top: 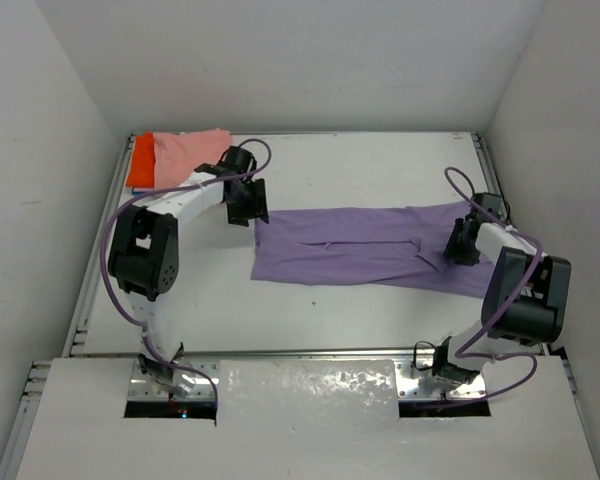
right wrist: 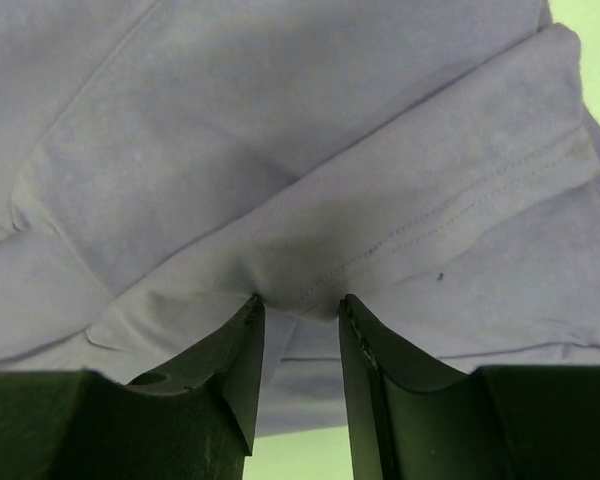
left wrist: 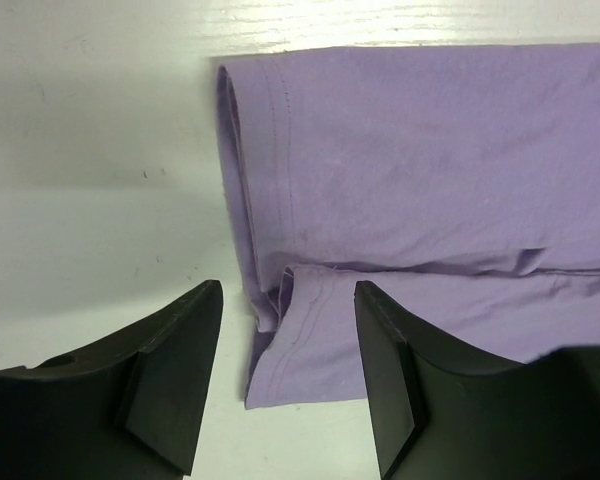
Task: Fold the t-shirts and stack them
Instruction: Fold the other side of the tshirt into a rectangle
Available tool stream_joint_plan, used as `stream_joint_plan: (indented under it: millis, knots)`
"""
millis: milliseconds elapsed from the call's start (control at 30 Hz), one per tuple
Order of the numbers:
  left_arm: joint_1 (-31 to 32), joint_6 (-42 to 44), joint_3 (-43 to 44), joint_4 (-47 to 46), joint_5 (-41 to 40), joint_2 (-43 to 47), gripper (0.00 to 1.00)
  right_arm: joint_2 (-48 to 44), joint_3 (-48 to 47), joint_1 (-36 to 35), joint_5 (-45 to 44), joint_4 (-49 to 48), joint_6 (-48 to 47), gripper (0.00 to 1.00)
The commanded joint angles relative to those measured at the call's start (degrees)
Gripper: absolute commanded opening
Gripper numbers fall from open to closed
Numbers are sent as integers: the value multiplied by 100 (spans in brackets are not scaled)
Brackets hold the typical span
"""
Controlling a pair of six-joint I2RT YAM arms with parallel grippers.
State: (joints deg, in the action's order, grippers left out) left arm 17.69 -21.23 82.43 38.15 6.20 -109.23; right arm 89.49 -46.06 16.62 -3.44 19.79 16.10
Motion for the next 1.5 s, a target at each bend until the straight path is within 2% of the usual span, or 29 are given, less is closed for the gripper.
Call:
stream_joint_plan:
  millis: [0, 67, 100, 200, 533, 600, 633, 667, 767, 867, 1067, 1233, 1467]
  knots:
    - [-91, 76, 1, -80, 48, 332, 53, 138, -139, -45, 98, -274, 130, 30]
    - [-99, 67, 1, -80, 40, 323, 53, 191, -210, -45, 63, -213, 139, 20]
    - [-99, 67, -8, -80, 40, 323, 53, 217, -280, -45, 37, -186, 139, 9]
    - [-99, 58, -25, -71, 39, 323, 53, 244, -455, -54, -16, -90, 113, 1]
    - [-99, 40, -122, -89, 75, 323, 52, 964, -1519, -71, 19, 491, -195, 0]
    - [-99, 49, -131, -97, 66, 332, 52, 1043, -1633, -89, 63, 456, -168, 8]
    - [-99, 49, -140, -71, 66, 332, 52, 1105, -1686, -106, 89, 455, -168, 15]
    - [-99, 58, -149, -62, 66, 332, 52, 1166, -1835, -115, 107, 542, -168, 32]
    - [-99, 67, -192, -71, 48, 350, 52, 1316, -1994, -142, 203, 614, -168, 45]
    - [-99, 58, -201, -71, 48, 358, 52, 1132, -1994, -133, 160, 552, -125, 51]
    - [-99, 23, -184, -133, 110, 359, 52, 640, -1731, -142, 98, 736, 95, 51]
    - [-99, 40, -228, -141, 119, 411, 52, 175, -749, -142, 318, 500, 403, 47]
    - [-99, 154, -263, -36, 31, 508, 51, 173, -342, -142, 564, 113, 517, 46]
